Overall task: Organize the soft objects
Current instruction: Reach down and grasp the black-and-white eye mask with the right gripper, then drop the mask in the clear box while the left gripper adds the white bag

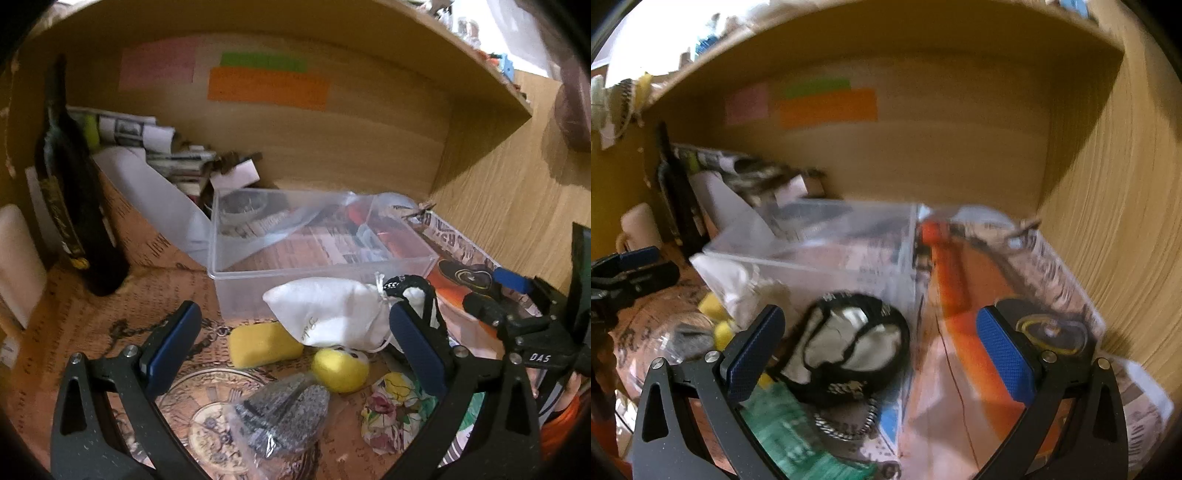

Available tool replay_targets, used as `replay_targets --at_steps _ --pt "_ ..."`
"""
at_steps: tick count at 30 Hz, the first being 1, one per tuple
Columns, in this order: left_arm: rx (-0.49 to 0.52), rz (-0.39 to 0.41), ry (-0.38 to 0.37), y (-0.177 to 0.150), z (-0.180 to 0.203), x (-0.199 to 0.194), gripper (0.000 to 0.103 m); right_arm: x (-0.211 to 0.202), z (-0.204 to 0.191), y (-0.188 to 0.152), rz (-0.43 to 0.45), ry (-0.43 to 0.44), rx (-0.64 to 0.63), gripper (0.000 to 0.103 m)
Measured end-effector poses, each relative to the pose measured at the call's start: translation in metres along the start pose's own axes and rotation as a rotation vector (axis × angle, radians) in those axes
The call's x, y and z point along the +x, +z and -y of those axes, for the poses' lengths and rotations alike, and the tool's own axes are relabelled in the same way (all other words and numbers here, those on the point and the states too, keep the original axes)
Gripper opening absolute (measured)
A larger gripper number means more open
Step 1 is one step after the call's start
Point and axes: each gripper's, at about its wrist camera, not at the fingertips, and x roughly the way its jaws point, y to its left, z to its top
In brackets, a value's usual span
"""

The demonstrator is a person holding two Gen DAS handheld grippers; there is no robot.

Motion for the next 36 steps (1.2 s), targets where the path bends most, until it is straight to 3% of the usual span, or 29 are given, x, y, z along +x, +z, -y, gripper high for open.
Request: replay_targets --at_steps 3,6,11,13,19,25,29,36 --pt "-0.004 -0.025 -0.004 -0.002 0.002 0.015 0.101 0.015 0.007 -0.006 -0.055 0.013 0.024 0.100" --pt "0.006 -0.064 -0.010 -0.003 0.003 0.031 0.087 0.032 0.011 -0.010 -0.108 0.026 0.029 0.091" --pt "0.002 -0.115 -0.032 -0.008 0.004 0.051 0.077 0.057 0.009 -0.010 -0.179 0.051 -0.003 0.084" --pt "0.000 -0.131 -0.047 -0.010 0.004 0.055 0.067 0.066 0.007 -0.009 -0.203 0.058 -0.015 0.079" --pt "0.003 -0.133 -0.081 -0.012 0.006 0.057 0.046 0.085 0.006 -0.015 -0.274 0.104 -0.004 0.047" --pt "0.019 -0.122 -0.090 -0.012 0.008 0.050 0.026 0.080 0.006 -0.014 -0.249 0.092 0.006 0.034" --pt "0.024 -0.097 -0.100 -0.010 0.009 0.039 0.020 0.071 0.005 -0.012 -0.217 0.078 0.001 0.026" --pt "0.029 -0.038 -0.103 -0.002 0.009 0.018 0.012 0.044 0.005 -0.001 -0.127 0.071 0.014 0.023"
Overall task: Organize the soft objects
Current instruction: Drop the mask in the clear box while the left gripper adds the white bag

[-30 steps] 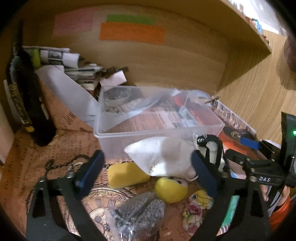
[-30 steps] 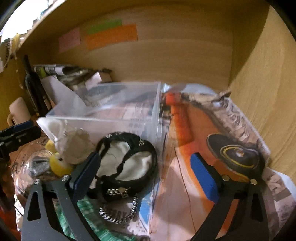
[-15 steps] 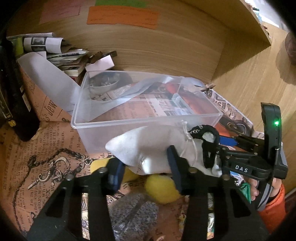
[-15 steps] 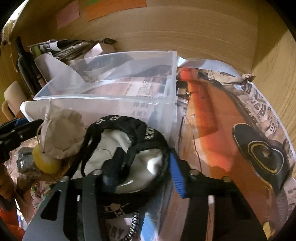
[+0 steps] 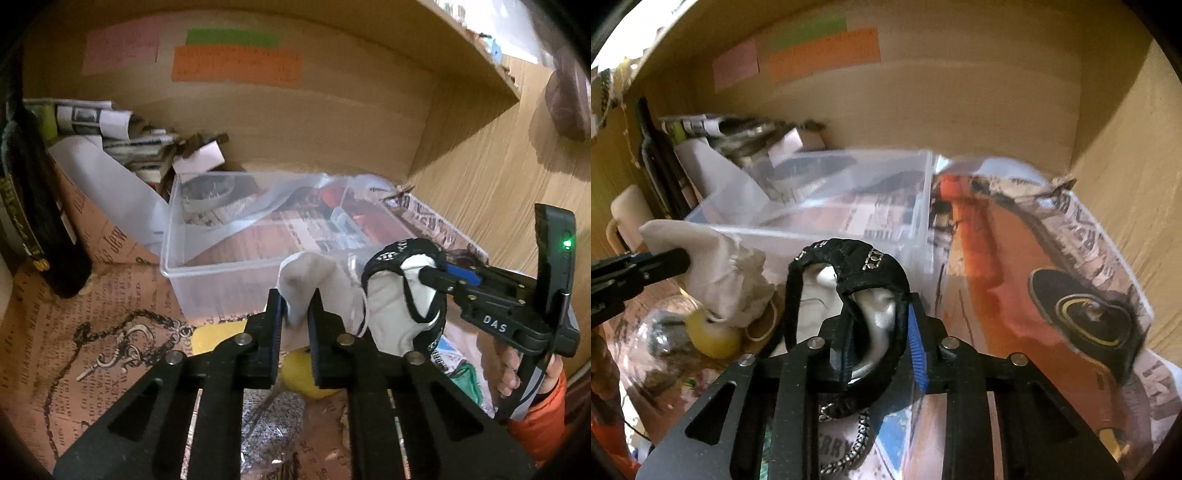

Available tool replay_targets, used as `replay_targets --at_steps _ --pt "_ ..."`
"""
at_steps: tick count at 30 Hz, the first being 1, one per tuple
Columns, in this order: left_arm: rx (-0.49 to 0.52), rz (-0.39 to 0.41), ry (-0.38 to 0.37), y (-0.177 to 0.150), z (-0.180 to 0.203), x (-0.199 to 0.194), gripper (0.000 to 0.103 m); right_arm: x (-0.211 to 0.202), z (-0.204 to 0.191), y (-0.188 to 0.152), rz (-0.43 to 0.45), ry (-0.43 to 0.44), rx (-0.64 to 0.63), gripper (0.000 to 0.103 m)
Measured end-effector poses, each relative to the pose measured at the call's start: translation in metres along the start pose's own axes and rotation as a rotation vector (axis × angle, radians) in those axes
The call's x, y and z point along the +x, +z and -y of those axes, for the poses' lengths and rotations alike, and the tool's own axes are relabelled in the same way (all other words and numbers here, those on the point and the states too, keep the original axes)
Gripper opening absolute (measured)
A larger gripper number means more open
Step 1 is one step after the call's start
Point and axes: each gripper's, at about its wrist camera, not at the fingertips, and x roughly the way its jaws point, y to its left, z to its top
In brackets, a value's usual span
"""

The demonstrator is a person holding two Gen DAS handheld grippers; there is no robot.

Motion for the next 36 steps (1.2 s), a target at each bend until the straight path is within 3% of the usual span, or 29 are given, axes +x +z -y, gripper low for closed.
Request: replay_targets --at_steps 10,21,27,36 --pt "0.013 0.139 0.006 0.023 -0.005 -0.033 0.008 -0.044 0.001 0.021 0.149 -0.015 0.016 0.022" --pt "0.022 0.240 0.068 0.057 -0.016 -0.049 0.008 -0.053 0.000 0.055 0.259 -0.009 0.033 0.023" --pt "0.029 0.226 0.088 0.075 -0.024 -0.033 0.008 -0.034 0.001 0.075 0.260 -0.007 0.039 0.023" --pt "0.007 0.099 0.079 0.090 -0.039 0.025 0.008 0.009 -0.003 0.092 0.186 -0.015 0.007 0.023"
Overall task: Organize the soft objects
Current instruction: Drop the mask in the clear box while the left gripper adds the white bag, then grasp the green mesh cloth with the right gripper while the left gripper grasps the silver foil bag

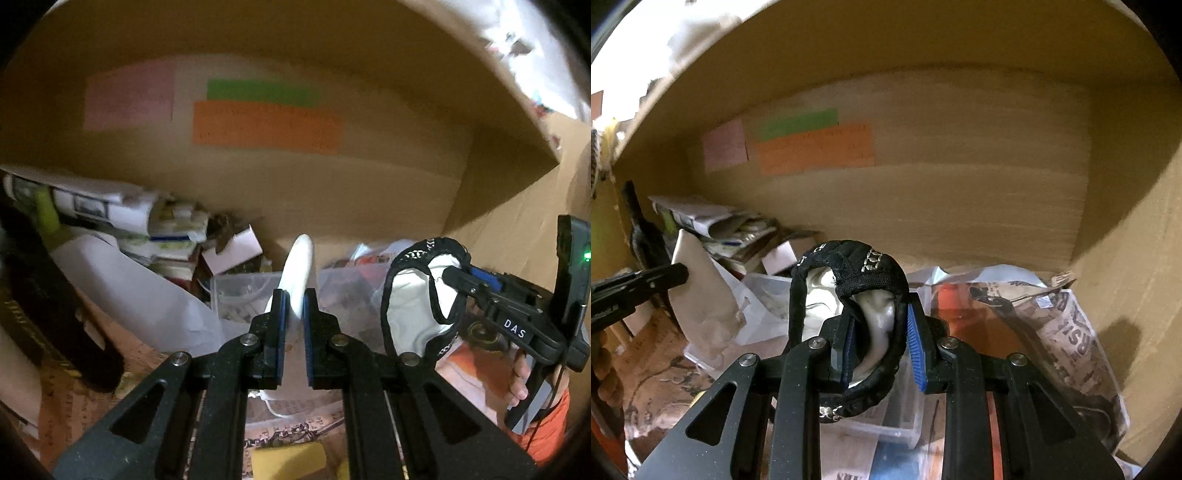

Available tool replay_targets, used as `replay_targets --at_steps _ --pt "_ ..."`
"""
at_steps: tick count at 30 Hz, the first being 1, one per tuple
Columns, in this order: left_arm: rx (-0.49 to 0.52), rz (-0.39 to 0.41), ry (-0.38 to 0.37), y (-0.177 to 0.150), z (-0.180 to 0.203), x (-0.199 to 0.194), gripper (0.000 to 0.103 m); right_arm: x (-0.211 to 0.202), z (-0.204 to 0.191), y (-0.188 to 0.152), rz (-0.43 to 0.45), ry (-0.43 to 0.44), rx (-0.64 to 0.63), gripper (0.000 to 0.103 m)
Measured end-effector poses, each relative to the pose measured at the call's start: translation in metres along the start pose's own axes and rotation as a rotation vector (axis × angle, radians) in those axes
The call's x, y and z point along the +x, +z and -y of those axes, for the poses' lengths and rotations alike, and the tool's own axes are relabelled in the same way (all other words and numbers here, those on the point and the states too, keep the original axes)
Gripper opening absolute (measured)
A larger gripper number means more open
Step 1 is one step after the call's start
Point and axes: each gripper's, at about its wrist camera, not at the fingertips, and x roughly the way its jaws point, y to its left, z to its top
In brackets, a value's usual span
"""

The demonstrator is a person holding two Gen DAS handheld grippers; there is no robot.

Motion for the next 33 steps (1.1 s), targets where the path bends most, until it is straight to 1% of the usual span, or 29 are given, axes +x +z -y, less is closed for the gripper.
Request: replay_targets --at_steps 4,8,12,15,17,19,20,21,22,23,24,25,26,28,30,31,32,33 --pt "-0.002 -0.085 0.001 -0.008 -0.003 0.030 0.008 0.024 -0.003 -0.005 -0.072 -0.002 -0.029 0.023" --pt "0.001 -0.143 0.005 -0.017 -0.003 0.050 0.008 0.043 -0.005 -0.012 -0.137 0.001 -0.048 0.023" --pt "0.022 -0.173 0.012 -0.025 0.000 0.058 0.008 0.058 -0.006 -0.020 -0.195 0.012 -0.066 0.023" --pt "0.035 -0.175 0.023 -0.028 0.002 0.059 0.008 0.067 -0.011 -0.027 -0.236 0.016 -0.099 0.024" --pt "0.040 -0.178 0.023 -0.028 0.001 0.061 0.008 0.068 -0.014 -0.028 -0.247 0.019 -0.111 0.024" --pt "0.044 -0.180 0.022 -0.029 0.003 0.057 0.014 0.068 -0.017 -0.029 -0.253 0.017 -0.130 0.027" --pt "0.045 -0.180 0.023 -0.029 0.004 0.055 0.016 0.066 -0.018 -0.029 -0.256 0.022 -0.137 0.033" --pt "0.046 -0.178 0.024 -0.029 0.004 0.053 0.020 0.065 -0.018 -0.028 -0.256 0.026 -0.140 0.040" --pt "0.046 -0.173 0.025 -0.028 0.005 0.050 0.024 0.063 -0.019 -0.028 -0.253 0.028 -0.142 0.045" --pt "0.046 -0.165 0.025 -0.028 0.005 0.046 0.027 0.060 -0.020 -0.027 -0.243 0.028 -0.145 0.052" --pt "0.045 -0.156 0.025 -0.028 0.006 0.043 0.032 0.057 -0.021 -0.026 -0.231 0.025 -0.150 0.056" --pt "0.045 -0.144 0.027 -0.027 0.007 0.038 0.038 0.053 -0.022 -0.024 -0.218 0.021 -0.156 0.058" --pt "0.047 -0.129 0.032 -0.027 0.007 0.033 0.041 0.049 -0.023 -0.022 -0.205 0.017 -0.161 0.060" --pt "0.054 -0.097 0.042 -0.026 0.010 0.020 0.052 0.037 -0.025 -0.019 -0.176 0.014 -0.167 0.065" --pt "0.061 -0.062 0.049 -0.025 0.013 0.005 0.060 0.025 -0.026 -0.016 -0.144 0.010 -0.166 0.076" --pt "0.064 -0.044 0.053 -0.025 0.015 -0.002 0.065 0.019 -0.026 -0.015 -0.130 0.010 -0.163 0.078" --pt "0.068 -0.028 0.058 -0.025 0.016 -0.010 0.067 0.012 -0.026 -0.013 -0.113 0.009 -0.160 0.082" --pt "0.071 -0.013 0.061 -0.026 0.018 -0.017 0.072 0.005 -0.025 -0.013 -0.098 0.010 -0.158 0.083"
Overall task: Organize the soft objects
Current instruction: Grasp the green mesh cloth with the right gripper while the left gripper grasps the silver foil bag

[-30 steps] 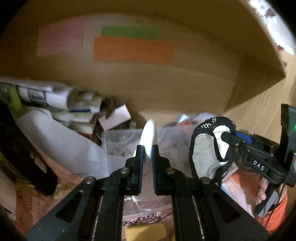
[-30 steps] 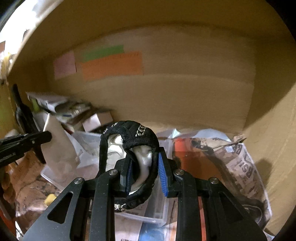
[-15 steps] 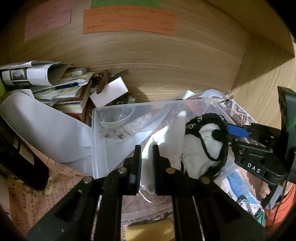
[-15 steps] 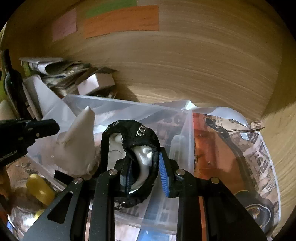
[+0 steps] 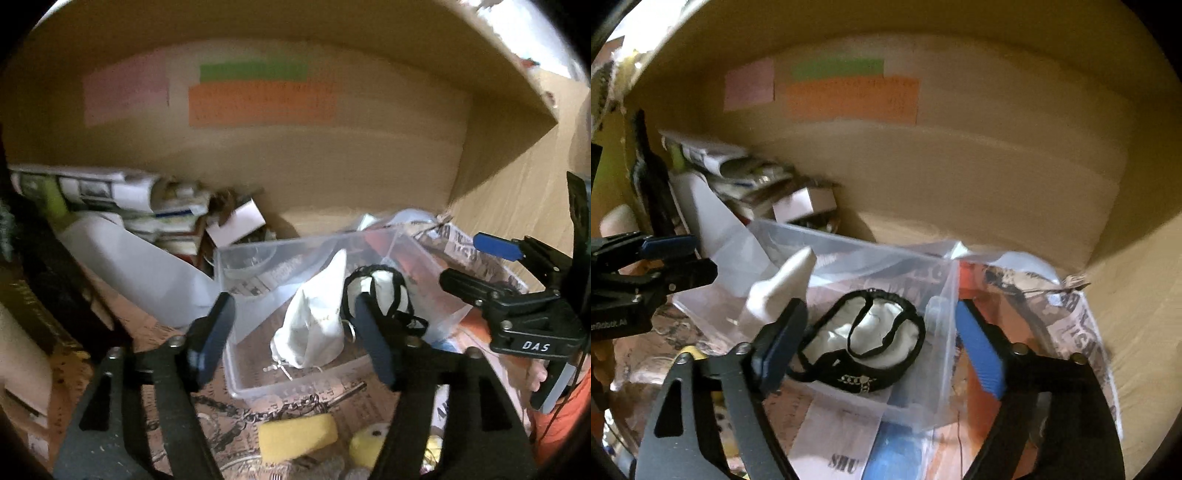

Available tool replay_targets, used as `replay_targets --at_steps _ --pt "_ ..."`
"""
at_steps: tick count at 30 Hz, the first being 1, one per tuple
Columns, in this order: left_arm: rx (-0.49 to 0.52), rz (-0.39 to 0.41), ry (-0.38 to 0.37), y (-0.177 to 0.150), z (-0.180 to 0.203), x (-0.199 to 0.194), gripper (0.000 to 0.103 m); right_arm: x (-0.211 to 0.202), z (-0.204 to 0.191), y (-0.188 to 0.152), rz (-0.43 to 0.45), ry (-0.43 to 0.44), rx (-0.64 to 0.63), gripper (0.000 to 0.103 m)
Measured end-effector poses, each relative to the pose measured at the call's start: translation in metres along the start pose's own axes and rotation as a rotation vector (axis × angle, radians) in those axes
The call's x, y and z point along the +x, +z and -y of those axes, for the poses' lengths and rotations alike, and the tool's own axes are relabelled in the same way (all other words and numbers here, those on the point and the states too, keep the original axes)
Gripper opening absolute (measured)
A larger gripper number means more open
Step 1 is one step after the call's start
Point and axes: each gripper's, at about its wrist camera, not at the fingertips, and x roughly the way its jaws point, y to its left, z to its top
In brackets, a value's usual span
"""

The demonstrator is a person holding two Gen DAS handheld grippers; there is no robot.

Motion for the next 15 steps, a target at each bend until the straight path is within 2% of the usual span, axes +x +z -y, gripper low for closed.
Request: replay_targets --at_steps 2,4,5,9,15 --pt "-0.001 0.027 0.005 -0.002 0.002 -0.016 0.083 -0.015 0.000 -0.001 0.032 -0.001 0.003 0.085" --pt "-0.006 0.053 0.012 -0.004 0.003 -0.030 0.098 -0.030 0.000 -0.003 0.061 -0.004 0.006 0.090" --pt "-0.009 0.066 0.019 -0.006 0.004 -0.035 0.101 -0.038 0.000 -0.004 0.078 -0.008 0.009 0.094" --pt "-0.004 0.075 0.029 -0.017 0.006 -0.053 0.102 -0.065 0.000 -0.014 0.136 -0.015 0.019 0.103" --pt "-0.009 0.019 0.025 -0.043 0.009 -0.060 0.102 -0.086 -0.006 -0.037 0.136 -0.006 0.020 0.103"
